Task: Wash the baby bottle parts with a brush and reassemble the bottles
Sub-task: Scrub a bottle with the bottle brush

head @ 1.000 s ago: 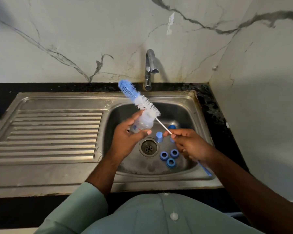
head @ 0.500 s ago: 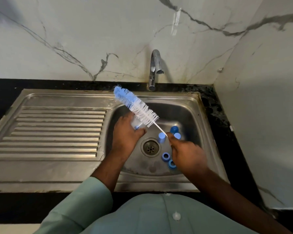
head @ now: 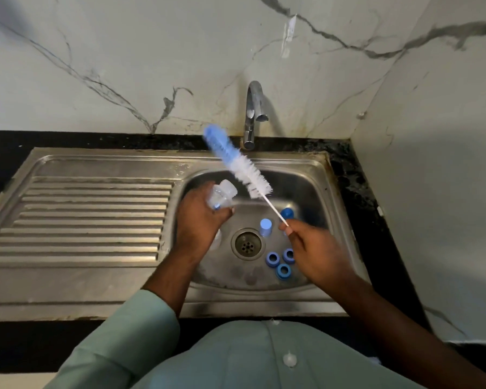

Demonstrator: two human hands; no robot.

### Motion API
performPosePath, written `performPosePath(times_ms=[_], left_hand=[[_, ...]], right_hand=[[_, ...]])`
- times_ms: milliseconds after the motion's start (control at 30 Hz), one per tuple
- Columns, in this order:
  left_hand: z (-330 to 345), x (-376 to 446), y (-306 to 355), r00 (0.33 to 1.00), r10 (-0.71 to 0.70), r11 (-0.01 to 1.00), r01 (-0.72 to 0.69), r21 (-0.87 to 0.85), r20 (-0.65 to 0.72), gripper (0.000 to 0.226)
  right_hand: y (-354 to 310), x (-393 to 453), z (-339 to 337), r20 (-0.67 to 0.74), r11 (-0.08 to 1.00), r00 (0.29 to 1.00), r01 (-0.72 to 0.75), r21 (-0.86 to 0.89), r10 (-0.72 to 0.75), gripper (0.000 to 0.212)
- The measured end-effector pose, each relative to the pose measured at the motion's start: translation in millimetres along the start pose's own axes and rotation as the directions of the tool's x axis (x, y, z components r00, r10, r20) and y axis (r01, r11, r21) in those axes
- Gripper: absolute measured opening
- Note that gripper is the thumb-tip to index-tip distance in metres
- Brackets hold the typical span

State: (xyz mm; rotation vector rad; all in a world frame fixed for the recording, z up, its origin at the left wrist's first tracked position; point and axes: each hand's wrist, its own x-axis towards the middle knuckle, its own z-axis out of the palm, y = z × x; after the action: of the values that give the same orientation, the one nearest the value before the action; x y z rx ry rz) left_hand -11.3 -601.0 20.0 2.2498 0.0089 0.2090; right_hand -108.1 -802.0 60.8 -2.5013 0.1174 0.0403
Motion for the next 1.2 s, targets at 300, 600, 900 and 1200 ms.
performPosePath(times_ms=[300, 600, 900, 1200], left_hand=[[7, -4, 3, 0.998, 0.054, 0.992, -0.058, 0.115, 0.044, 0.067], [7, -9, 2, 0.994, 0.102, 0.994, -0.103, 0.048, 0.025, 0.063], [-5, -8, 17, 0.723, -0.375, 0.083, 0.649, -0.756, 0.58, 0.03], [4, -1, 22, 0.86, -0.397, 0.233, 0.433, -0.871, 0.321, 0.05]], right_hand=[[-17, 16, 28, -0.004, 1.0, 1.0, -0.009, 0.005, 0.009, 0.023], [-18, 21, 26, 0.044, 0.987, 0.998, 0.047, -0.157, -0.041, 0.018], [-9, 16, 37, 0.079, 0.971, 0.995, 0.036, 0.236, -0.056, 0.02], [-22, 15, 39, 0.076, 0.969, 0.994, 0.063, 0.241, -0.084, 0.019]])
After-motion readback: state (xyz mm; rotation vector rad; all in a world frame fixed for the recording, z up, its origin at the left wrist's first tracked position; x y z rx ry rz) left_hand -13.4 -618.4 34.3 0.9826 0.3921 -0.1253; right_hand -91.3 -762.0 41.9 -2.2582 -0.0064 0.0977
